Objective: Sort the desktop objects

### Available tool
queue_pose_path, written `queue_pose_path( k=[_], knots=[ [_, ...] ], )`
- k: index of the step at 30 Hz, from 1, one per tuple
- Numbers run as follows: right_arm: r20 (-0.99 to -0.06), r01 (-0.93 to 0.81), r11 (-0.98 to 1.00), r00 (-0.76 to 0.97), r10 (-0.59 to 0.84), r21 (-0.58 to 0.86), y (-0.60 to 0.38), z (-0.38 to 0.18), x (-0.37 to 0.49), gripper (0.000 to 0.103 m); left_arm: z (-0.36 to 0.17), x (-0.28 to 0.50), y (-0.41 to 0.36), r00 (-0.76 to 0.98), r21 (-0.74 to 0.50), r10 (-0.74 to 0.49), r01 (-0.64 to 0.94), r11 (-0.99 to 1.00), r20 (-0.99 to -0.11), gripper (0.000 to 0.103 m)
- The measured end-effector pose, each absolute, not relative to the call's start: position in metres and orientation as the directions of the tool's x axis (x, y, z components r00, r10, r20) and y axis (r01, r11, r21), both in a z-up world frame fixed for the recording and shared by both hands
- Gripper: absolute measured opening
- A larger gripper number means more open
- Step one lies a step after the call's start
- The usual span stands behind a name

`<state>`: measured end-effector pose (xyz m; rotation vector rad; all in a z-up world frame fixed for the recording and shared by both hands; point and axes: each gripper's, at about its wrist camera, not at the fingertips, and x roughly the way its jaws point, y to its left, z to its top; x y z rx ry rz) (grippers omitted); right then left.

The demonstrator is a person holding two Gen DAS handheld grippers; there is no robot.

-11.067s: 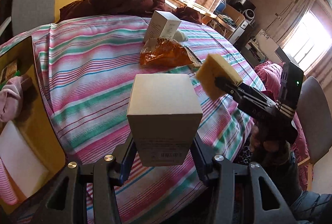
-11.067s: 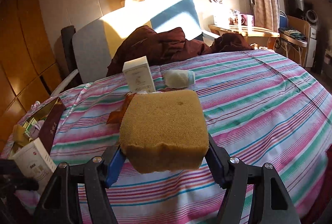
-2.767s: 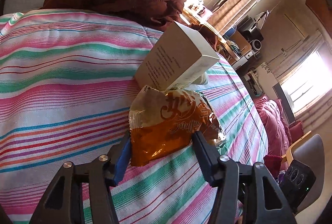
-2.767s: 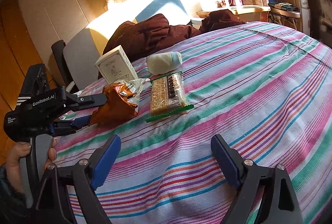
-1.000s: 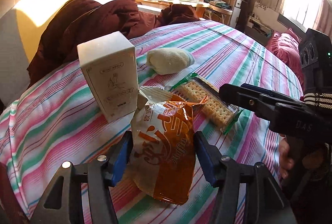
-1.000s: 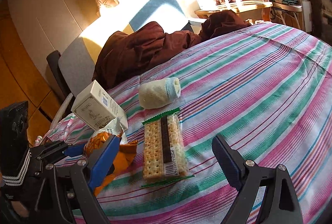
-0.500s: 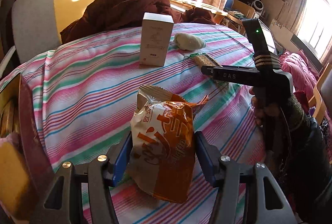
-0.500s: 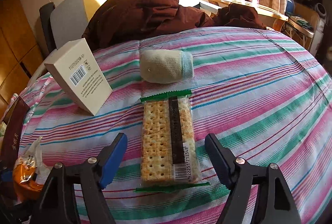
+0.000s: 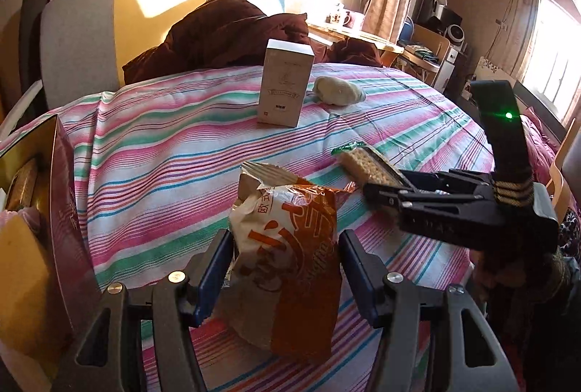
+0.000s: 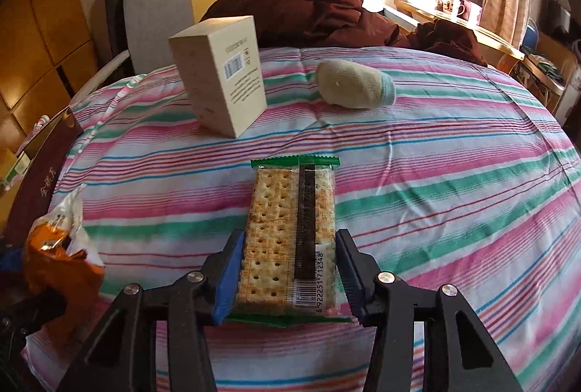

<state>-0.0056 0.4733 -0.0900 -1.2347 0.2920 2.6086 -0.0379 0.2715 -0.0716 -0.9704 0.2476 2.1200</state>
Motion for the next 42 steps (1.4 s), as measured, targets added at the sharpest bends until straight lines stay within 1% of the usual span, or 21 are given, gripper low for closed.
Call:
queue_pose_path(
  k=[3, 7, 14, 18, 21, 24, 25, 26, 28, 29, 33, 35, 40, 42],
  knots=[
    [-0.775, -0.278, -0.958, -0.621, 0.118, 0.077, 0.455, -0.091, 0.008, 0.051, -0.074, -0.038, 0.273, -0.423, -0.142, 0.584, -0.714, -0.686, -0.693, 0.067],
    [-0.766, -0.265, -0.964, -0.626, 0.142, 0.038, 0.436, -0.093, 0.019, 0.052, -0.079, -0.043, 0.272, -0.423, -0.170, 0.581, -0.688, -0.705, -0.695, 0.068],
    [-0.747, -0.274, -0.961, -0.645, 0.163, 0.027, 0.431, -0.096, 0.022, 0.053, -0.086, -0.044, 0.271, -0.451, -0.159, 0.555, -0.659, -0.735, -0.699, 0.072],
    [-0.737, -0.279, -0.960, -0.655, 0.168, 0.029, 0.428, -0.097, 0.023, 0.058, -0.091, -0.047, 0.269, -0.478, -0.149, 0.526, -0.625, -0.767, -0.704, 0.073],
    [-0.730, -0.271, -0.962, -0.664, 0.161, 0.034, 0.427, -0.098, 0.023, 0.061, -0.096, -0.052, 0.266, -0.455, -0.185, 0.529, -0.607, -0.773, -0.716, 0.076],
    [-0.724, -0.257, -0.965, -0.676, 0.136, 0.058, 0.427, -0.099, 0.023, 0.068, -0.096, -0.052, 0.263, -0.456, -0.206, 0.543, -0.601, -0.773, -0.705, 0.075],
    [-0.722, -0.252, -0.966, -0.680, 0.128, 0.066, 0.427, -0.099, 0.023, 0.075, -0.095, -0.052, 0.261, -0.452, -0.224, 0.557, -0.600, -0.768, -0.697, 0.075],
    [-0.722, -0.241, -0.968, -0.682, 0.119, 0.067, 0.426, -0.099, 0.022, 0.080, -0.095, -0.053, 0.259, -0.441, -0.255, 0.579, -0.600, -0.758, -0.686, 0.075],
    [-0.723, -0.223, -0.972, -0.683, 0.104, 0.070, 0.424, -0.100, 0.020, 0.087, -0.095, -0.055, 0.254, -0.417, -0.317, 0.620, -0.595, -0.739, -0.664, 0.075],
    [-0.719, -0.222, -0.972, -0.689, 0.097, 0.082, 0.425, -0.100, 0.021, 0.088, -0.094, -0.055, 0.253, -0.410, -0.332, 0.629, -0.592, -0.734, -0.660, 0.075],
    [-0.679, -0.254, -0.949, -0.732, 0.061, 0.188, 0.438, -0.098, 0.032, 0.087, -0.092, -0.061, 0.252, -0.374, -0.388, 0.654, -0.577, -0.719, -0.657, 0.075],
    [-0.668, -0.275, -0.936, -0.741, 0.062, 0.218, 0.443, -0.096, 0.036, 0.087, -0.090, -0.065, 0.252, -0.370, -0.411, 0.653, -0.549, -0.727, -0.661, 0.075],
    [-0.690, -0.278, -0.946, -0.719, 0.089, 0.168, 0.438, -0.093, 0.033, 0.087, -0.074, -0.078, 0.259, -0.382, -0.449, 0.641, -0.481, -0.753, -0.666, 0.077],
    [-0.694, -0.276, -0.951, -0.712, 0.105, 0.139, 0.436, -0.092, 0.031, 0.087, -0.067, -0.084, 0.268, -0.395, -0.425, 0.611, -0.465, -0.777, -0.686, 0.082]
  ],
)
